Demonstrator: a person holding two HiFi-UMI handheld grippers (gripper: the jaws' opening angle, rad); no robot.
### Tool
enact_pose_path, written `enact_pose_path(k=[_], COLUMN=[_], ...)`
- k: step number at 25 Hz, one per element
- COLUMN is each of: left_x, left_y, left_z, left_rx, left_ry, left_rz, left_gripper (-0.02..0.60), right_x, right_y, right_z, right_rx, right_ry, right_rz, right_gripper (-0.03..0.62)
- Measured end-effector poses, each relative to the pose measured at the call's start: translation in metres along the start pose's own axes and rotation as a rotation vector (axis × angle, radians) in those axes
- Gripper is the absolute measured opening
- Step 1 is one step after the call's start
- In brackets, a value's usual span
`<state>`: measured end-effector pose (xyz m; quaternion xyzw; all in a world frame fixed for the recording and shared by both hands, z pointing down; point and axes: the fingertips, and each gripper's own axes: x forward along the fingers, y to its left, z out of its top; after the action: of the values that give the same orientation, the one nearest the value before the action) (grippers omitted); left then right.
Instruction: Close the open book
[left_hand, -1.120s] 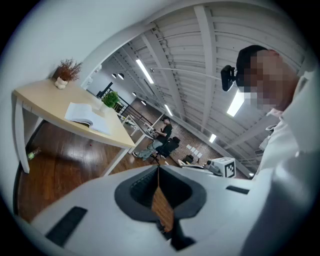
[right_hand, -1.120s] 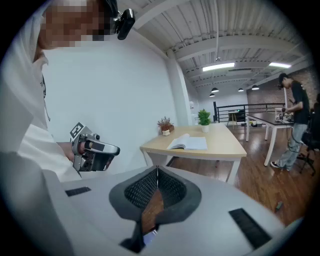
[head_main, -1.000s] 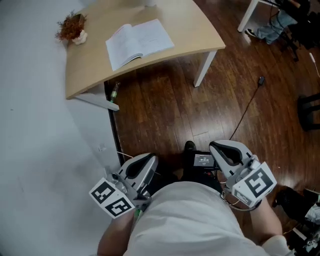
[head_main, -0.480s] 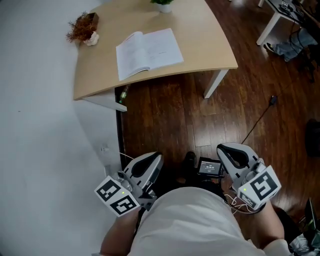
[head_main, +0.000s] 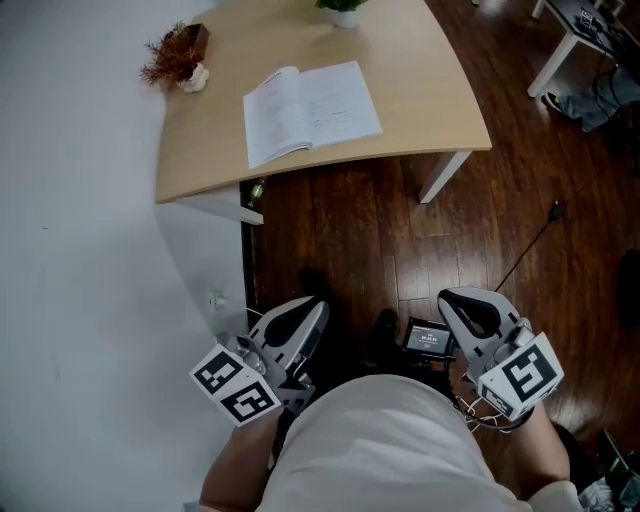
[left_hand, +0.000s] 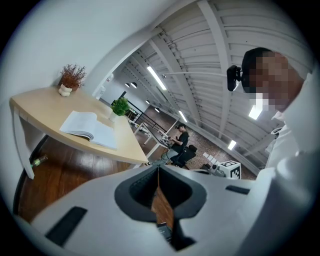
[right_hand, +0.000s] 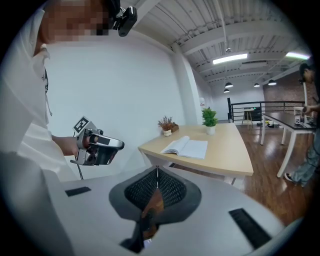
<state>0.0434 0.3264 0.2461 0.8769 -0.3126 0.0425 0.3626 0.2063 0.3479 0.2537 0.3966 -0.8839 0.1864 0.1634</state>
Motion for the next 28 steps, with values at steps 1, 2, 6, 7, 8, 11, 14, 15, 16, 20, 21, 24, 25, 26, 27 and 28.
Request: enact_pose_path(k=[1, 2, 6, 7, 8, 11, 14, 15, 16, 20, 21, 24, 25, 26, 27, 28], left_x=[0.002, 0.004, 0.008, 0.009, 0.01, 0.012, 0.014, 0.014, 0.014, 0.014, 0.013, 0.01, 0.009, 0.008, 0.007, 0.007], left_y=[0.005, 0.01, 0.042, 0.052, 0.062, 0.095, 0.129, 0.14, 0.151, 0.191, 0.199, 0.22, 0.227, 0.233, 0.239, 0.245], left_z=[0.004, 0.008, 0.028, 0.034, 0.04, 0.064, 0.086, 0.092, 0.098, 0.122, 0.127, 0.141, 0.145, 0.148, 0.151, 0.153], left_rx=[0.001, 0.002, 0.007, 0.007, 0.007, 0.004, -0.008, -0.011, -0.012, -0.007, -0.005, -0.001, -0.001, 0.0, 0.001, 0.002], left_ry=[0.0, -0.001, 0.001, 0.005, 0.011, 0.029, 0.044, 0.05, 0.056, 0.064, 0.066, 0.07, 0.071, 0.073, 0.074, 0.075], left_rz=[-0.006, -0.012, -0.037, -0.043, -0.05, -0.068, -0.08, -0.083, -0.086, -0.098, -0.101, -0.111, -0.114, -0.117, -0.12, -0.124], left_gripper=[-0.002, -0.002, -0.002, -0.002, -0.002, -0.002, -0.002, -0.002, -0.002, -0.002, -0.002, -0.002, -0.002, -0.002, -0.002, -0.002], right_x=[0.005, 0.011, 0.044, 0.055, 0.066, 0.102, 0.139, 0.151, 0.163, 0.208, 0.219, 0.246, 0.255, 0.263, 0.271, 0.278], right_y=[-0.001, -0.001, -0.003, -0.004, -0.004, -0.004, -0.007, -0.009, -0.009, -0.012, -0.011, -0.006, -0.004, -0.002, 0.0, 0.001], right_z=[0.003, 0.006, 0.021, 0.026, 0.031, 0.048, 0.063, 0.067, 0.072, 0.088, 0.092, 0.1, 0.102, 0.103, 0.105, 0.106], right_rx=[-0.005, -0.011, -0.043, -0.05, -0.053, -0.049, -0.039, -0.033, -0.029, -0.038, -0.046, -0.09, -0.11, -0.129, -0.148, -0.166], right_ry=[0.001, 0.002, 0.004, 0.006, 0.008, 0.026, 0.05, 0.057, 0.062, 0.08, 0.084, 0.129, 0.15, 0.164, 0.175, 0.184], right_rz=[-0.002, -0.005, -0.027, -0.035, -0.043, -0.054, -0.064, -0.07, -0.074, -0.09, -0.092, -0.087, -0.085, -0.084, -0.082, -0.081], right_gripper=[0.003, 0.002, 0.002, 0.002, 0.002, 0.002, 0.002, 0.002, 0.002, 0.002, 0.002, 0.003, 0.003, 0.003, 0.003, 0.003])
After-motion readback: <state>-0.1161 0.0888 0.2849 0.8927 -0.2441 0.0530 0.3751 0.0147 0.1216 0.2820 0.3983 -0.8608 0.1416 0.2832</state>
